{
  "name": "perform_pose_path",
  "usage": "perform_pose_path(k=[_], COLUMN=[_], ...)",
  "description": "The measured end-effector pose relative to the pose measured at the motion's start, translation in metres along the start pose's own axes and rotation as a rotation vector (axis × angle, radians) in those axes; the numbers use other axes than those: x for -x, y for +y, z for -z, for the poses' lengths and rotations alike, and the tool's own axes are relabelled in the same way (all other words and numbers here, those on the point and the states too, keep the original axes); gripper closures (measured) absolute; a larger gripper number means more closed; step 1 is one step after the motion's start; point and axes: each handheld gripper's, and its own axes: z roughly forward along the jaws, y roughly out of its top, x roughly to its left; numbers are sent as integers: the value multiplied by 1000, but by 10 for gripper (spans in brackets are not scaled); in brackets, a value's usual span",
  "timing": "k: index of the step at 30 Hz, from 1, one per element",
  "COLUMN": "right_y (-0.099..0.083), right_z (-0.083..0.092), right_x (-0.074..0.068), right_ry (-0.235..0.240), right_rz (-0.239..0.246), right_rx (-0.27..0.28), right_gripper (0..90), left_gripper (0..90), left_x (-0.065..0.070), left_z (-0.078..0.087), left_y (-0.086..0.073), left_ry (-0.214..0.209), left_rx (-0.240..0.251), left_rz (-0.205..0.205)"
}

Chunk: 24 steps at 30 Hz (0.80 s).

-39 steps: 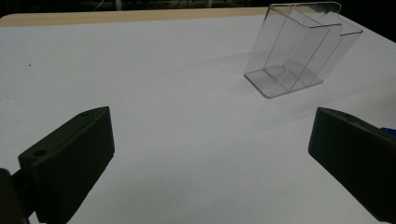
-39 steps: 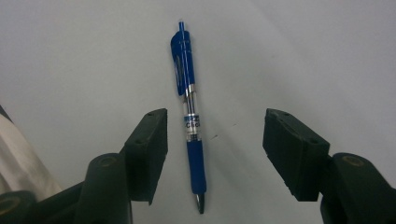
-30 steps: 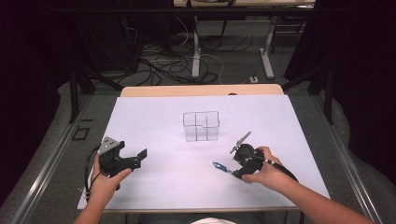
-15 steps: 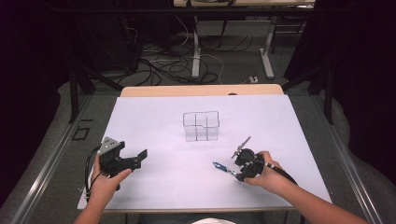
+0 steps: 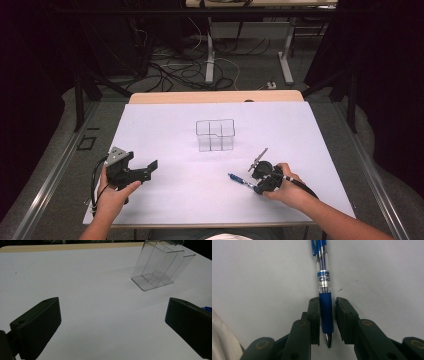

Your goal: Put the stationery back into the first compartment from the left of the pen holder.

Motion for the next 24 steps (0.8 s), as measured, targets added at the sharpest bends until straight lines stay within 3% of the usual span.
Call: perform_pose_path(k=[3,13,18,19,21,24], right_y=[0,0,1,2,3,5], right_z=[0,0,2,5,6,6], right_x=[-1,-1,-2,-3,-2,-3], right_ry=[-5,-1,-3,-23,-12,0], right_rz=[3,-11,8,-2,17,8], right_rx=[-4,-10,4,-18,-23,9], right_gripper=[789,795,797,797,798,799], left_gripper=[2,2,2,2,2,2], left_x=[0,0,0,0,0,0], left_z=[0,0,0,0,0,0], left_y=[0,0,0,0,0,0], left_ry=[0,1,3,3,3,4], left_rx=[3,3,2,4,5,5], left_rz=[1,1,-2,-2,-2,-3])
